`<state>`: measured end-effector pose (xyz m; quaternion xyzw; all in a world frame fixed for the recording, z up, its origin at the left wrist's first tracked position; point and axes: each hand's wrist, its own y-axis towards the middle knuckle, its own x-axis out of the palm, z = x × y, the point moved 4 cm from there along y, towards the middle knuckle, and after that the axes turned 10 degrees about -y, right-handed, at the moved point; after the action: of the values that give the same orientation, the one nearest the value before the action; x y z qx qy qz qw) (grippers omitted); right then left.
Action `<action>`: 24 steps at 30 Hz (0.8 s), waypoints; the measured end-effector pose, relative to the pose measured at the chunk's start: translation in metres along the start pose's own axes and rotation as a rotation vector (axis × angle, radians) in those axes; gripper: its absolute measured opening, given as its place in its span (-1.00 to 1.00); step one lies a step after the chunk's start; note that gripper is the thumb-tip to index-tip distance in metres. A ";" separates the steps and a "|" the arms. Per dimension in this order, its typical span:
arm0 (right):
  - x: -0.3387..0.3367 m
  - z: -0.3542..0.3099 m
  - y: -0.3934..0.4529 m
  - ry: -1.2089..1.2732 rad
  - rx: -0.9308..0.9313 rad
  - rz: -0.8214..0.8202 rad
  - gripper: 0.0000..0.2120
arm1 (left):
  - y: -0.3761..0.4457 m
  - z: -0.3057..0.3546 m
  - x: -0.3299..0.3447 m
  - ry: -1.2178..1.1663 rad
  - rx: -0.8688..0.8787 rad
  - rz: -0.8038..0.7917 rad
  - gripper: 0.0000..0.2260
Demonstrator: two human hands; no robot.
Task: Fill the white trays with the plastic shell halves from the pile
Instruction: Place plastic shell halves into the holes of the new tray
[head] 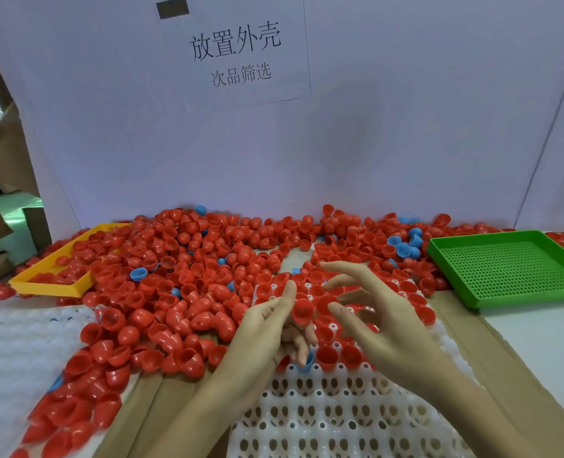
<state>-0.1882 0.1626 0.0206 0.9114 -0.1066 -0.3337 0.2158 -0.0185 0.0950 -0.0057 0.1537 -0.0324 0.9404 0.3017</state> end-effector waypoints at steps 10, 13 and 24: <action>-0.009 0.003 0.003 0.004 0.099 -0.064 -0.78 | 0.005 -0.006 -0.004 -0.182 -0.185 -0.029 -0.37; -0.028 0.015 0.004 0.073 0.292 -0.076 -0.79 | 0.005 -0.002 -0.005 -0.172 -0.185 -0.037 -0.40; -0.056 0.045 -0.012 -0.329 0.559 -0.294 -0.75 | 0.008 0.010 -0.028 -0.046 -0.001 0.154 -0.52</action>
<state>-0.2595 0.1775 0.0161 0.8750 -0.0950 -0.4612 -0.1122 0.0017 0.0712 -0.0044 0.1722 -0.0517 0.9570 0.2278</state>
